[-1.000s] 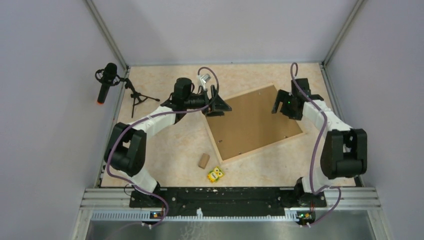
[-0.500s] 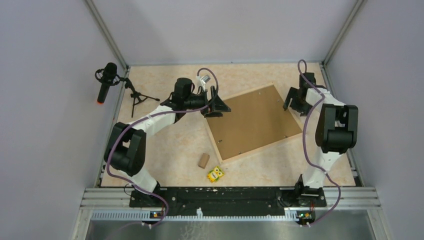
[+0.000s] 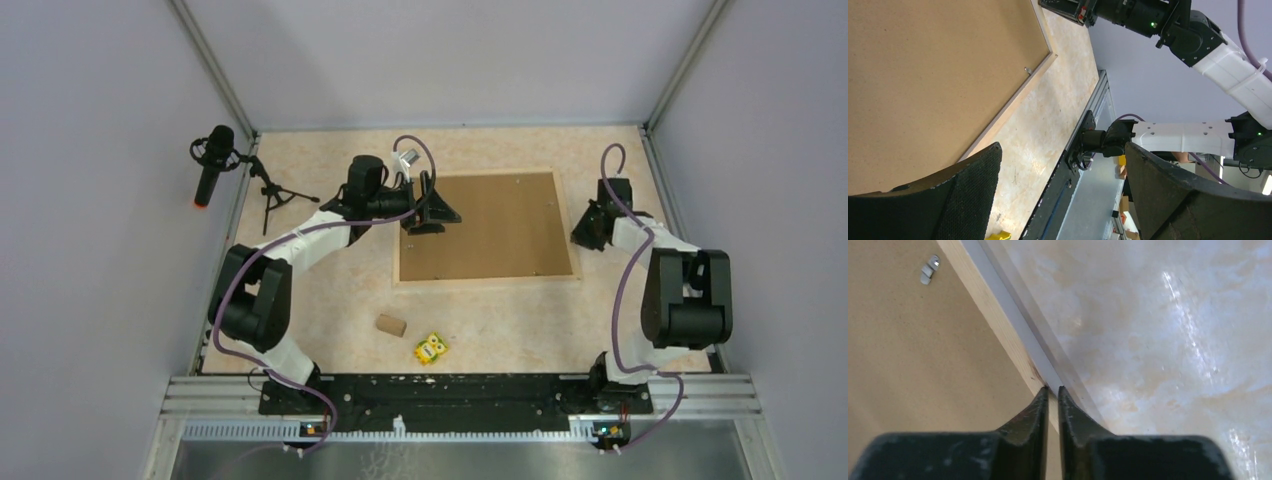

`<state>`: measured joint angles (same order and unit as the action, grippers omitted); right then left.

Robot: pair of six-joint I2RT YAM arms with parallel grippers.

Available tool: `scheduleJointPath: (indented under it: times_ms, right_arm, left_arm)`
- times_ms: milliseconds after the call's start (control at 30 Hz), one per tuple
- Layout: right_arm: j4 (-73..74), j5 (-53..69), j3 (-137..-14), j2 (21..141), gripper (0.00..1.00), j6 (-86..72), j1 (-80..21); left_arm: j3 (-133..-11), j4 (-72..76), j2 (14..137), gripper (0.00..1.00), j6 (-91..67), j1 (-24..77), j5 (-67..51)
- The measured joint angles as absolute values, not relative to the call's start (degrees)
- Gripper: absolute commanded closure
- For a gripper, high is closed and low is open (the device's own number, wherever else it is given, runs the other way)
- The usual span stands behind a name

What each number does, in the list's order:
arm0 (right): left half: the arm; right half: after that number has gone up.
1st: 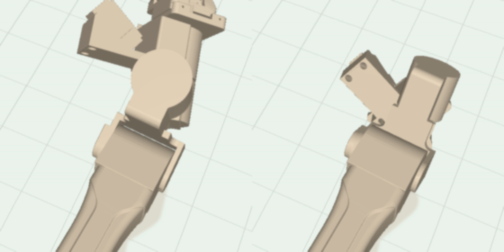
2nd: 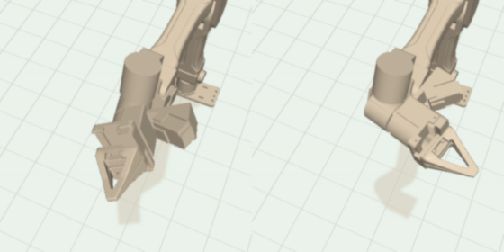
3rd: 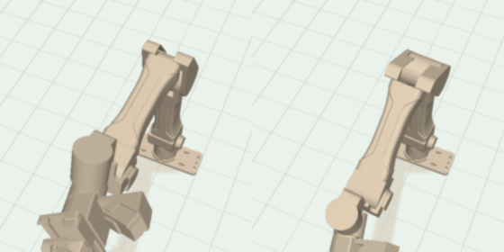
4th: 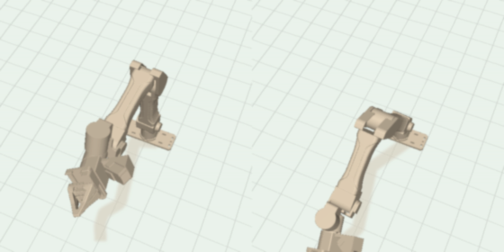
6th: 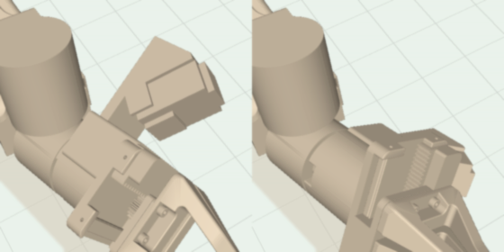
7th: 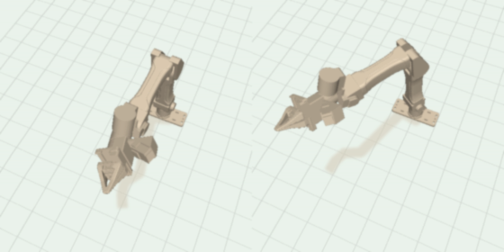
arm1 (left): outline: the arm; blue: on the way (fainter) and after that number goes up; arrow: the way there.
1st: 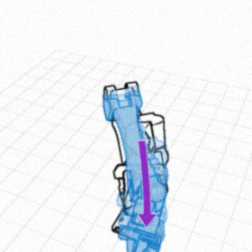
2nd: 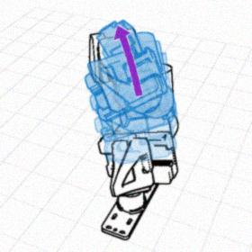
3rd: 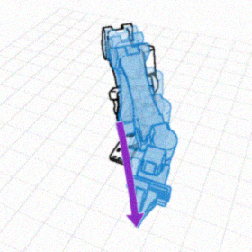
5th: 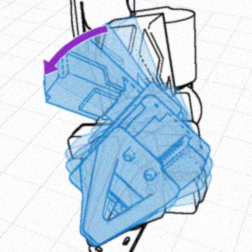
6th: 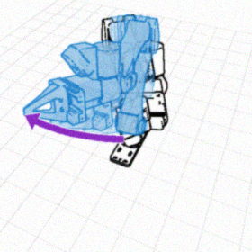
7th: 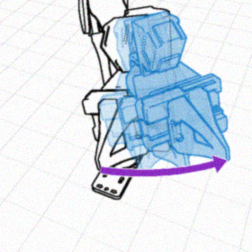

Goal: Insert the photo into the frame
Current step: Adjust the photo frame at the center of the board.

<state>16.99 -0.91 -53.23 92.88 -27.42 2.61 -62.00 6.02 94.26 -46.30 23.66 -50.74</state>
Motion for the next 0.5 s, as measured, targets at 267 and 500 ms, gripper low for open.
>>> scheduleJointPath:
  times_ms: [267,500]
  right_arm:
    - [20.0,-1.9,-52.3,91.4,0.41,-29.9,2.7]
    - [24.7,-1.3,-59.8,97.4,0.34,-30.5,2.6]
  left_arm:
    - [-62.0,6.5,94.3,0.05,-46.6,23.7,-51.2]
    - [-62.0,6.5,94.3,0.05,-46.9,23.7,-51.6]
